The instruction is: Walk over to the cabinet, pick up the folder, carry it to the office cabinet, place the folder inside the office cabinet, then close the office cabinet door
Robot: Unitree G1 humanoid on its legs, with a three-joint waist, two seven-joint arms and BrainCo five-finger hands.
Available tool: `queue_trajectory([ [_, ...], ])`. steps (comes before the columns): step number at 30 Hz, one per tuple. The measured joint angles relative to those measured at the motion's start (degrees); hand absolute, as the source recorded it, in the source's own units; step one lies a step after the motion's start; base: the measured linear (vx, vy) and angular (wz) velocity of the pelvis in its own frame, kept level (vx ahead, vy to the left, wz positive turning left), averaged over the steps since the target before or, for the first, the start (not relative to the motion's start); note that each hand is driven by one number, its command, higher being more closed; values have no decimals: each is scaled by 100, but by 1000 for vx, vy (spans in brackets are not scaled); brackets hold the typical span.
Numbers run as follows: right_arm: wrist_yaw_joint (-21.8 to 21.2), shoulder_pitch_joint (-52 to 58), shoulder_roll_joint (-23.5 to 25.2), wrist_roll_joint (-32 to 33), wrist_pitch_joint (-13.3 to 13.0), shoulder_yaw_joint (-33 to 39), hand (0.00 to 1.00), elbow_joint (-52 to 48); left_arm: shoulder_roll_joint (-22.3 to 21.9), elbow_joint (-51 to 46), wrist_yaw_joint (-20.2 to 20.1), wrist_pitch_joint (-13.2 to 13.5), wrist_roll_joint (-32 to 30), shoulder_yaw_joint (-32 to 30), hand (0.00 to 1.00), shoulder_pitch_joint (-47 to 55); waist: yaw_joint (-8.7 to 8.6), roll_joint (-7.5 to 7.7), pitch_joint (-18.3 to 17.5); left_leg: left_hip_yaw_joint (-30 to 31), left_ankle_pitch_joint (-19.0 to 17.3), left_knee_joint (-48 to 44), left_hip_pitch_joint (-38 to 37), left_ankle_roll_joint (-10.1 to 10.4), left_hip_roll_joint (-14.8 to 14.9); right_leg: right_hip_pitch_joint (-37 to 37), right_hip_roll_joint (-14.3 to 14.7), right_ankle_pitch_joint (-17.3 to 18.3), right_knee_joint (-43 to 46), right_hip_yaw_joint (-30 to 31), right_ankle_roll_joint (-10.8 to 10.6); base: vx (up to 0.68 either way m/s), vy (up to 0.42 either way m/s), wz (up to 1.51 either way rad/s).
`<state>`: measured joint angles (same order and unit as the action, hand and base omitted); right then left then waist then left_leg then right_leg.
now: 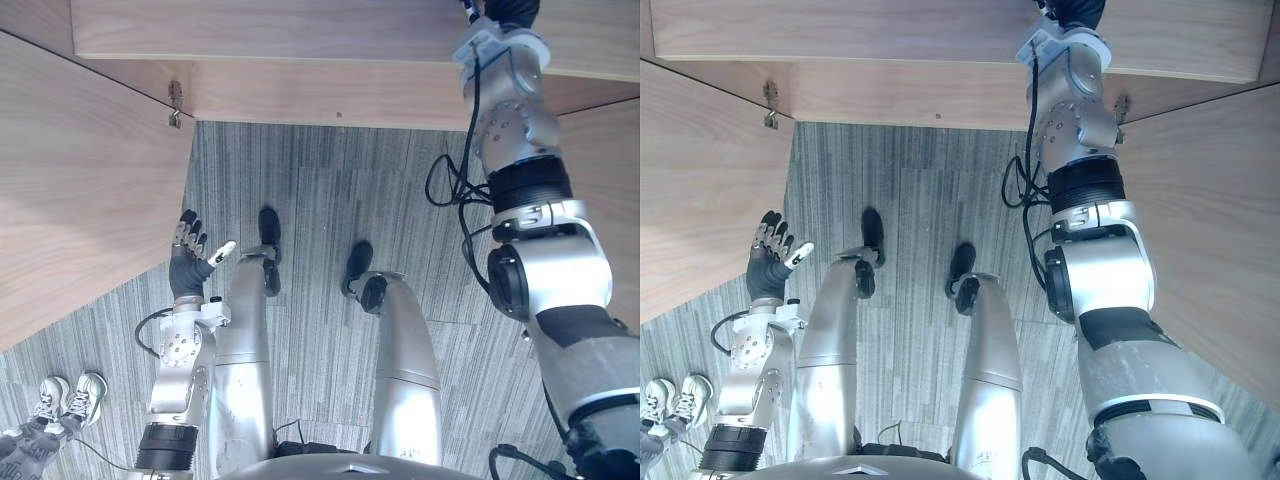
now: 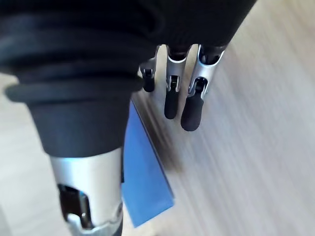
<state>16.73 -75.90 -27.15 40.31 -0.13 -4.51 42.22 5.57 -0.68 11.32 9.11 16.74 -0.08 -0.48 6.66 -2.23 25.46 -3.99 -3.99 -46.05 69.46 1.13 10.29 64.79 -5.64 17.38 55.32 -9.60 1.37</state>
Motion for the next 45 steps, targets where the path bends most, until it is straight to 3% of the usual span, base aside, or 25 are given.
queue_trajectory([
  [6,-143,-239,-28,-2049,322,-164,0,395,5,763,86,-119,19,-451,0,-995,-100,1,0,-51,82,134,-60,-59,35,-43,50,-152,-189,13,-13,-29,16,-5],
  [9,-184,-363,37,-2627,444,-212,0,551,20,1336,104,-203,62,-661,0,-1803,-203,1,0,-56,93,134,-59,-76,41,-66,61,-200,-236,17,-37,-26,20,-5],
  [15,-432,-588,246,-3283,582,-403,0,599,392,2561,98,-418,238,-690,0,-3466,-403,6,1,-107,168,244,-58,-151,65,-73,105,-356,-417,42,-67,-26,19,-6],
  [20,-619,-637,248,-3815,667,-591,0,567,558,3040,88,-487,345,-696,0,-4038,-512,11,3,-201,174,259,-100,-161,74,-100,109,-421,-482,117,-123,-20,15,-5],
  [23,-619,-615,252,-4282,738,-663,0,461,561,3164,90,-549,346,-696,0,-4099,-538,15,4,-230,162,308,-175,-180,83,-184,123,-457,-570,138,-149,-21,16,-7],
  [27,-506,-171,252,-5149,802,-636,0,-508,551,3165,124,-611,344,-736,0,-4091,-532,21,6,-231,157,321,-175,-187,117,-211,163,-506,-661,136,-151,-10,5,-5],
  [34,-102,1512,562,-5885,999,-73,0,-2576,340,2254,343,-634,172,-817,0,-3483,-634,132,13,-227,159,314,-208,-188,108,-208,160,-481,-610,139,-139,0,0,0],
  [37,104,1953,650,-6116,1012,103,0,-3054,201,1933,353,-632,-21,-876,0,-3186,-664,219,19,-230,158,326,-254,-185,105,-219,155,-458,-557,149,-122,-10,-6,0],
  [41,141,2157,654,-6373,1009,277,0,-3271,43,1921,452,-632,-194,-883,0,-3030,-658,221,20,-221,159,378,-271,-143,81,-213,130,-414,-519,136,-138,-42,-18,5],
  [42,148,2189,654,-6446,1009,300,100,-3268,-1,1921,474,-632,-236,-883,0,-3003,-662,222,20,-222,183,436,-278,-163,52,-203,100,-413,-519,126,-137,-40,-18,11],
  [45,203,2192,660,-6543,1001,296,100,-3267,-5,1919,490,-632,-240,-884,0,-2968,-632,236,28,-228,237,466,-260,-128,50,-166,98,-418,-515,125,-128,-12,-6,3],
])
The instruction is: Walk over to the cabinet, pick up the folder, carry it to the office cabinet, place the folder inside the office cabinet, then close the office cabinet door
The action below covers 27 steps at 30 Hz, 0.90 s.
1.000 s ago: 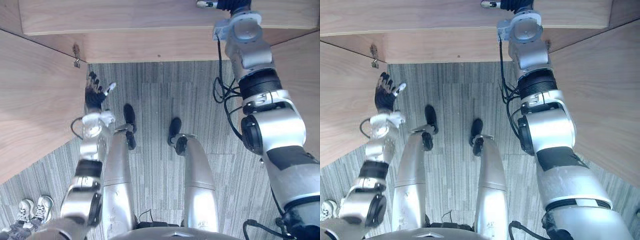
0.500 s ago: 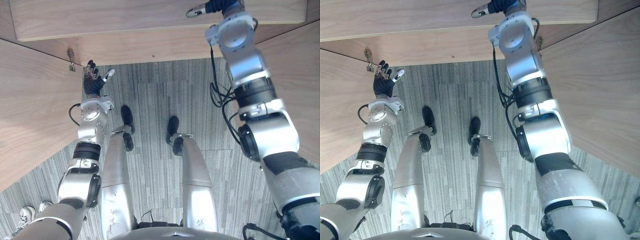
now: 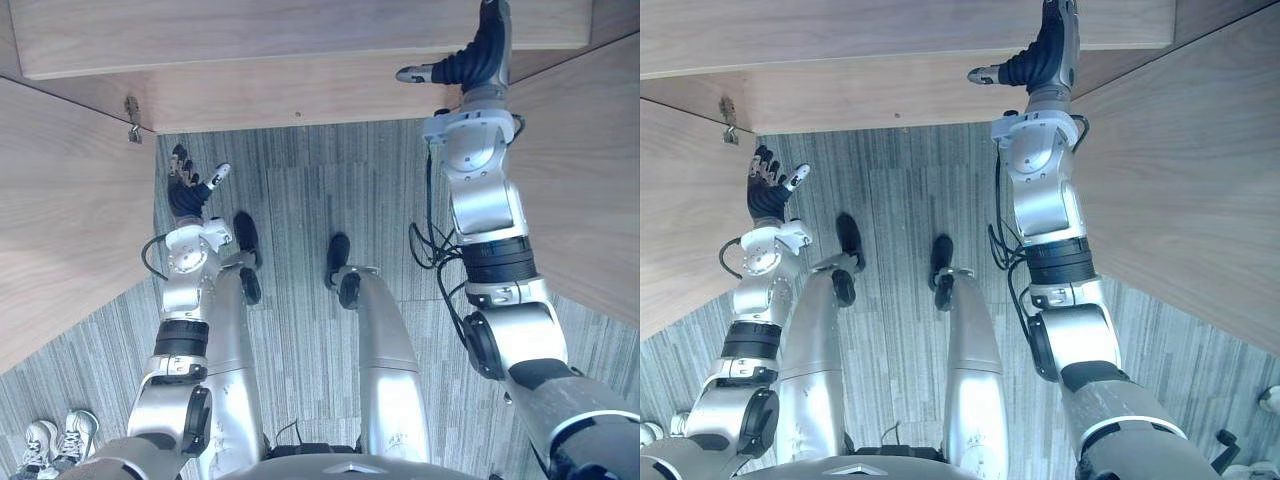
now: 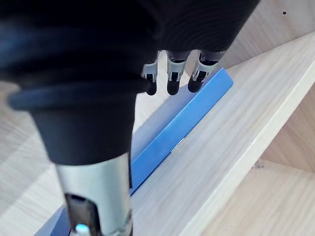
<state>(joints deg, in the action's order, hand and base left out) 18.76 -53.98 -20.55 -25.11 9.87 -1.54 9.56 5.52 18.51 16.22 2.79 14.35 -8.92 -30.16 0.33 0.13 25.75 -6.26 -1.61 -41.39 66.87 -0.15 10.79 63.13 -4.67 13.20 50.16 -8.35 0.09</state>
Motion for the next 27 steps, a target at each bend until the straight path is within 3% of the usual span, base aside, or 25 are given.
queue_trajectory([
  [5,140,-71,0,3,-54,-6,100,188,0,0,82,7,-4,-2,0,-3,51,37,21,3,35,-37,49,-50,-1,53,-4,-24,32,-2,40,0,0,0],
  [14,148,-1268,-99,379,-321,-290,100,1627,-1,47,99,123,-3,27,0,-22,90,119,81,46,38,-156,312,-58,1,303,-22,-16,189,-15,39,-24,-4,0],
  [27,166,-2484,-1037,1039,-588,-1034,100,3245,8,2,106,463,-2,251,0,1094,272,122,87,149,101,-159,558,-71,-135,505,-182,84,315,-143,35,-19,-12,8],
])
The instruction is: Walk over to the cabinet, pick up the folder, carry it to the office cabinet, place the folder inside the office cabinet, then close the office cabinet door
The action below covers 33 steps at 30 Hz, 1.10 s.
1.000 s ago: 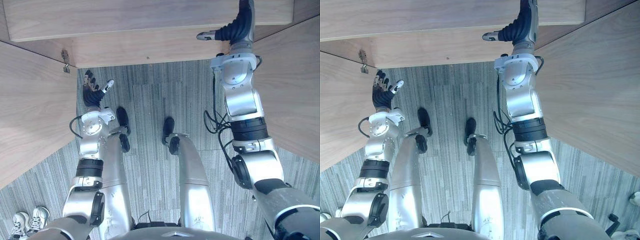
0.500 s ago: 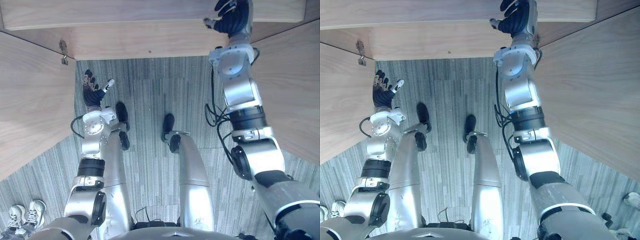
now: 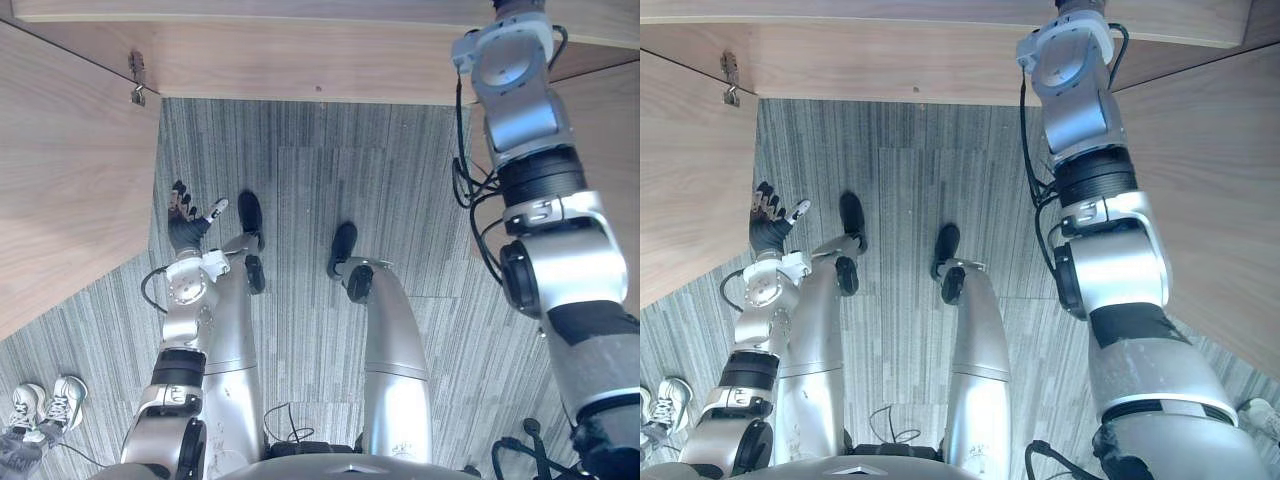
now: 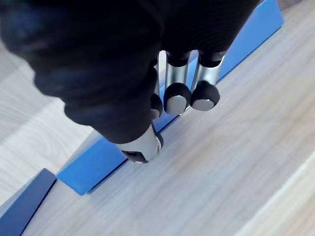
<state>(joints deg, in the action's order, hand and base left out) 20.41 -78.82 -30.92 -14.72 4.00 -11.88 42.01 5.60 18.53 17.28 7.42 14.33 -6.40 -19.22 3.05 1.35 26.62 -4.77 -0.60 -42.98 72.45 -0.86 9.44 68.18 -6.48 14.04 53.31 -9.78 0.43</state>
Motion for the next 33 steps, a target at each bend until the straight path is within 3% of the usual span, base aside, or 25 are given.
queue_trajectory([
  [10,-44,-737,-449,536,-150,-703,100,1146,3,-6,-46,176,10,185,0,298,62,-7,5,0,21,16,181,2,-89,204,-117,84,135,-16,-5,-16,-11,5],
  [18,-39,-957,-777,629,-276,-1066,100,1368,-1,-3,-56,229,15,201,0,312,66,-7,4,11,102,214,236,71,-185,297,-209,126,120,-69,-16,-18,-19,8],
  [33,35,-1867,-785,1045,-237,-1890,100,2218,-36,16,-76,280,73,145,0,313,121,-10,4,6,335,547,261,97,-256,391,-281,81,7,-162,55,-16,-8,4],
])
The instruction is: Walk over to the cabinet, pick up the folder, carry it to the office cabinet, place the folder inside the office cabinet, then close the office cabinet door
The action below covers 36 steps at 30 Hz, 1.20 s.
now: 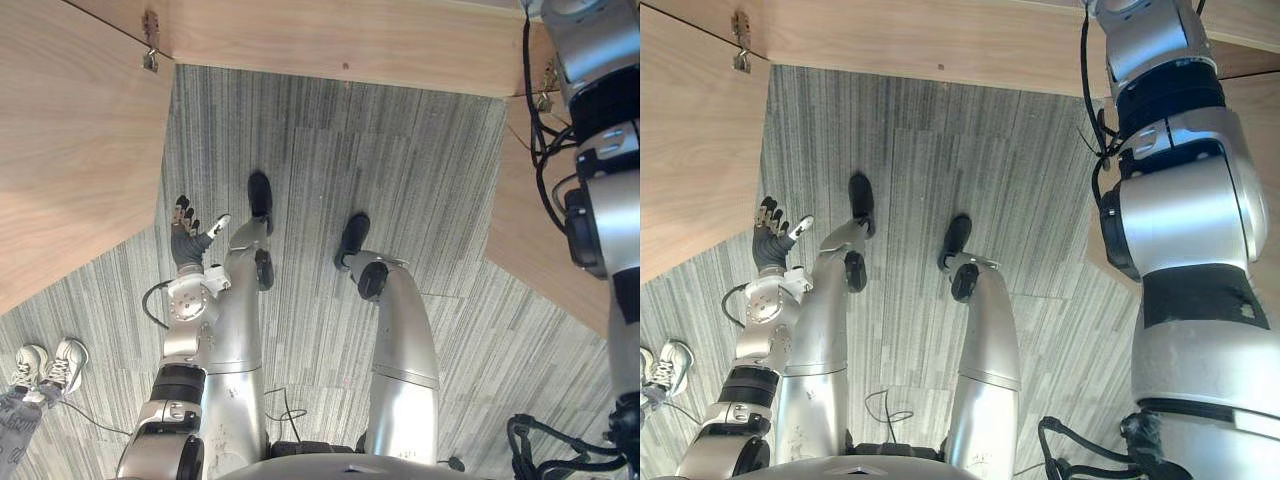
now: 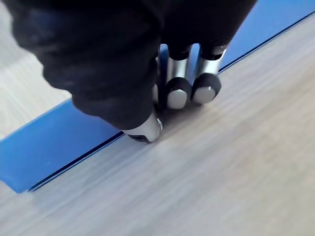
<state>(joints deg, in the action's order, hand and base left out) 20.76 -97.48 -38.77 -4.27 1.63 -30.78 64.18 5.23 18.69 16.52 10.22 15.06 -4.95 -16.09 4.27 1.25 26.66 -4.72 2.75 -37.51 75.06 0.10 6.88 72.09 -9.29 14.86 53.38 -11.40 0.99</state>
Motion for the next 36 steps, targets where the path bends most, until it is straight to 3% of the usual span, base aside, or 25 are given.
queue_trajectory([
  [11,65,-346,11,194,98,-507,100,310,-198,-17,-65,113,59,-85,0,209,49,-10,-4,-30,450,768,-292,73,-42,-48,-31,-164,-259,-126,141,-39,-34,5],
  [14,57,-376,10,229,98,-420,100,411,-207,-16,-67,113,62,-173,0,307,76,-12,-5,-1,474,753,-298,108,-38,-53,-33,-161,-224,-149,137,-48,-33,2],
  [18,65,-225,12,251,85,258,100,260,-223,-22,-67,112,62,-184,0,305,72,-12,-5,10,418,556,-290,86,0,-121,-22,-159,-171,-153,135,-48,-17,-5],
  [23,175,979,291,298,90,1387,100,-1671,-263,-126,-52,49,61,-228,0,213,8,-12,-5,-6,-71,-261,-235,50,196,-266,111,-46,68,-34,44,-61,-3,-24],
  [28,350,2381,666,148,136,1768,100,-4333,-223,-273,-27,-172,38,-297,0,31,-107,-10,-6,-3,-375,-844,-259,-7,329,-402,170,66,342,30,37,-54,-2,-16],
  [33,354,4599,1147,-328,104,2438,100,-7028,-176,-426,-43,-453,-184,-304,0,-8,-131,3,-14,-24,-817,-1341,-698,18,454,-908,258,303,579,164,-41,-21,-3,-13],
  [36,300,5936,1353,-549,47,2548,100,-7955,-186,-430,-76,-566,-420,-336,0,34,-196,6,-23,-33,-1064,-1452,-1145,-23,467,-1400,269,449,550,190,-17,-15,1,-8],
])
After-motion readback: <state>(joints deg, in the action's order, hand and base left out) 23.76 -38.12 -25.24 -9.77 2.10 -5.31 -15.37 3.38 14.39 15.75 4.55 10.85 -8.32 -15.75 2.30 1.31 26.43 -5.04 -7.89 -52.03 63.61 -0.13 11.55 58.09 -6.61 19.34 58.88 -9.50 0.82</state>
